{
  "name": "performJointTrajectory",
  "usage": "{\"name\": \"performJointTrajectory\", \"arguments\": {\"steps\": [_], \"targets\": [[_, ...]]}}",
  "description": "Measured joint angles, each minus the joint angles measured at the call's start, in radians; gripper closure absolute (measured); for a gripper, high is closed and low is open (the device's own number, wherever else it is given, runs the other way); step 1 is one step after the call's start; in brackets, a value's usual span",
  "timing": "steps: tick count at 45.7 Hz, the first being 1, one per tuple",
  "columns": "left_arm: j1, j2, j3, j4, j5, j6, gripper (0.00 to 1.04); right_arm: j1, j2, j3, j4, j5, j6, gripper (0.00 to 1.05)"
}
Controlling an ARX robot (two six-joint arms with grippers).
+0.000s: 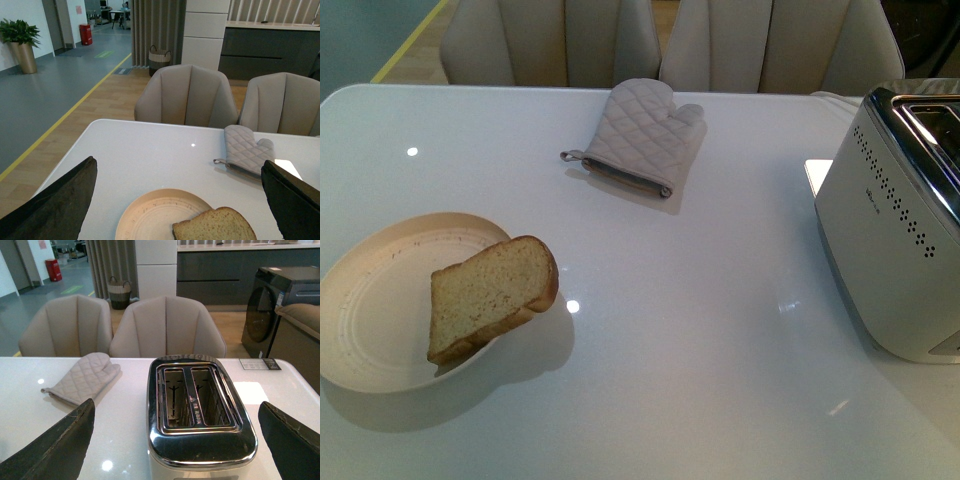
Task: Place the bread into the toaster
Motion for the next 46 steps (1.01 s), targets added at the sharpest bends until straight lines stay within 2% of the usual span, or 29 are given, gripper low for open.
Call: {"name": "performJointTrajectory", "arguments": {"steps": [20,24,27,29,33,36,46], "targets": [[-0.001,0.002,0.000,-0.002,-0.003,-0.005,0.07,0.000,0.000,0.000,0.000,0.000,0.000,0.09],[-0.045,0.153,0.107,-0.247,-0.127,-0.159,0.07,0.000,0.000,0.000,0.000,0.002,0.000,0.09],[-0.048,0.291,0.173,-0.338,-0.121,-0.278,0.07,0.000,0.000,0.000,0.000,0.000,0.000,0.09],[-0.044,0.362,0.194,-0.336,-0.112,-0.341,0.07,0.000,0.000,0.000,0.000,-0.001,0.000,0.09],[-0.022,0.509,0.235,-0.262,-0.067,-0.441,0.07,0.000,0.000,0.000,0.000,-0.001,0.000,0.09],[0.005,0.650,0.269,-0.142,-0.027,-0.476,0.07,0.000,0.000,0.000,0.000,0.000,0.000,0.09],[0.068,1.094,0.354,0.213,-0.002,-0.502,0.07,0.000,0.000,0.000,0.000,0.000,0.000,0.09]]}}
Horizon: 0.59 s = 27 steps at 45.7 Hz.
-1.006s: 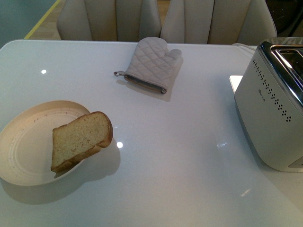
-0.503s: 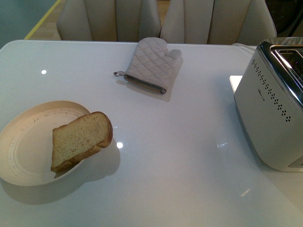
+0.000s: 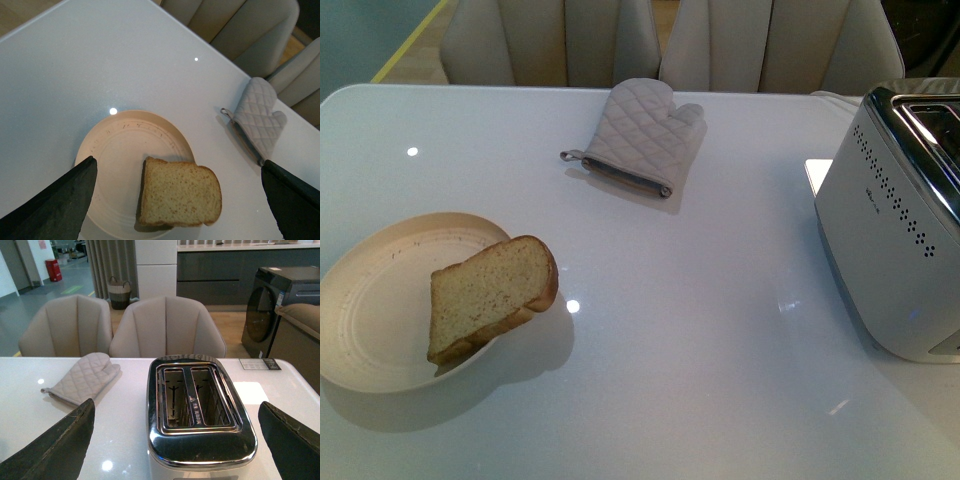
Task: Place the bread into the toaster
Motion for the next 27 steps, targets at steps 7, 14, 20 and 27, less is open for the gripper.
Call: {"name": "performJointTrajectory", "arguments": {"steps": [7,14,20,27], "targets": [[0.037,0.375,0.064,0.209,-0.025,-0.008,0.07,0.000,0.000,0.000,0.000,0.000,0.000,0.09],[0.074,0.707,0.145,0.330,-0.050,-0.006,0.07,0.000,0.000,0.000,0.000,0.000,0.000,0.09],[0.084,0.861,0.193,0.358,-0.058,0.003,0.07,0.000,0.000,0.000,0.000,0.000,0.000,0.09],[0.089,1.001,0.262,0.369,-0.072,0.021,0.07,0.000,0.000,0.000,0.000,0.000,0.000,0.09]]}}
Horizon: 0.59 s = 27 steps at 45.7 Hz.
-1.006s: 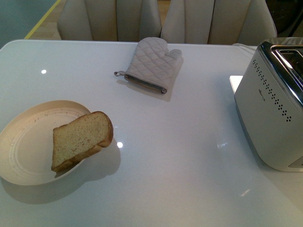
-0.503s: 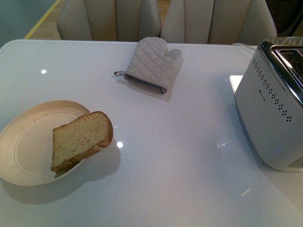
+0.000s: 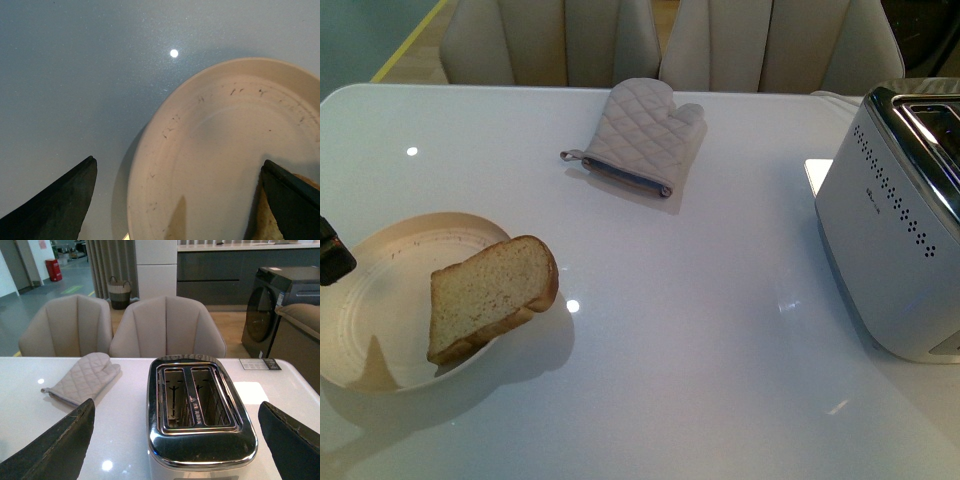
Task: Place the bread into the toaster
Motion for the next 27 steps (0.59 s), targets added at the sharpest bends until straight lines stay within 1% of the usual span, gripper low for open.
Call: {"name": "performJointTrajectory", "arguments": {"steps": [10,13,16,19,22,24,27], "targets": [[0.003,0.134,0.077,0.000,-0.006,0.040,0.08,0.000,0.000,0.000,0.000,0.000,0.000,0.09],[0.003,0.167,0.094,0.000,-0.015,0.057,0.18,0.000,0.000,0.000,0.000,0.000,0.000,0.09],[0.001,0.203,0.110,0.000,-0.030,0.077,0.32,0.000,0.000,0.000,0.000,0.000,0.000,0.09],[-0.002,0.225,0.119,-0.001,-0.031,0.084,0.43,0.000,0.000,0.000,0.000,0.000,0.000,0.09],[-0.014,0.243,0.123,-0.001,-0.031,0.085,0.57,0.000,0.000,0.000,0.000,0.000,0.000,0.09],[-0.021,0.247,0.124,-0.001,-0.032,0.084,0.64,0.000,0.000,0.000,0.000,0.000,0.000,0.09],[-0.041,0.249,0.124,-0.003,-0.039,0.081,0.78,0.000,0.000,0.000,0.000,0.000,0.000,0.09]]}}
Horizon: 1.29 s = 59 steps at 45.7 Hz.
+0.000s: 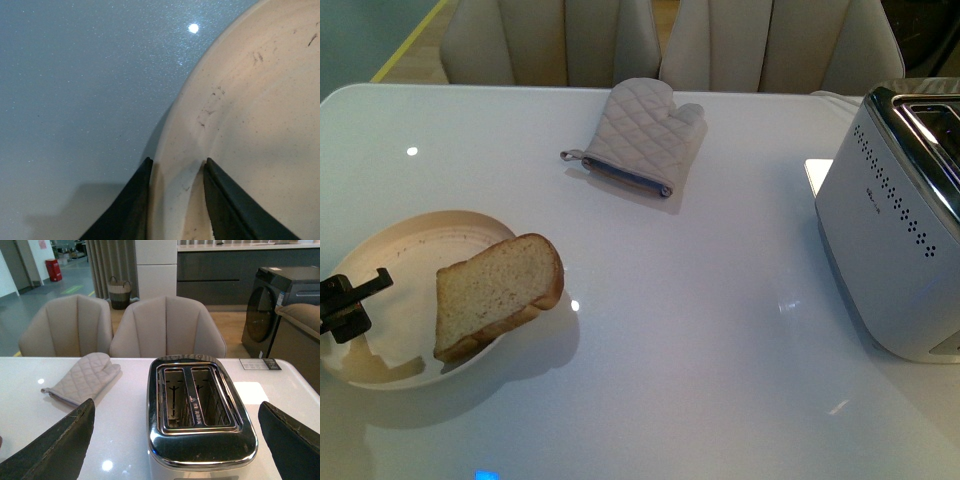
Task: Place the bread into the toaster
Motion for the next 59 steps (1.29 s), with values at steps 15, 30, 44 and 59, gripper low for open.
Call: {"name": "performJointTrajectory", "arguments": {"steps": [15,30,44,59], "targets": [[-0.199,0.002,0.014,-0.008,-0.015,-0.112,0.99,0.000,0.000,0.000,0.000,0.000,0.000,0.09],[-0.367,0.012,0.042,-0.033,-0.016,-0.179,1.00,0.000,0.000,0.000,0.000,0.000,0.000,0.09],[-0.502,0.019,0.075,-0.055,0.011,-0.214,1.00,0.000,0.000,0.000,0.000,0.000,0.000,0.09],[-0.527,0.020,0.075,-0.054,0.020,-0.206,0.83,0.000,0.000,0.000,0.000,0.000,0.000,0.09]]}}
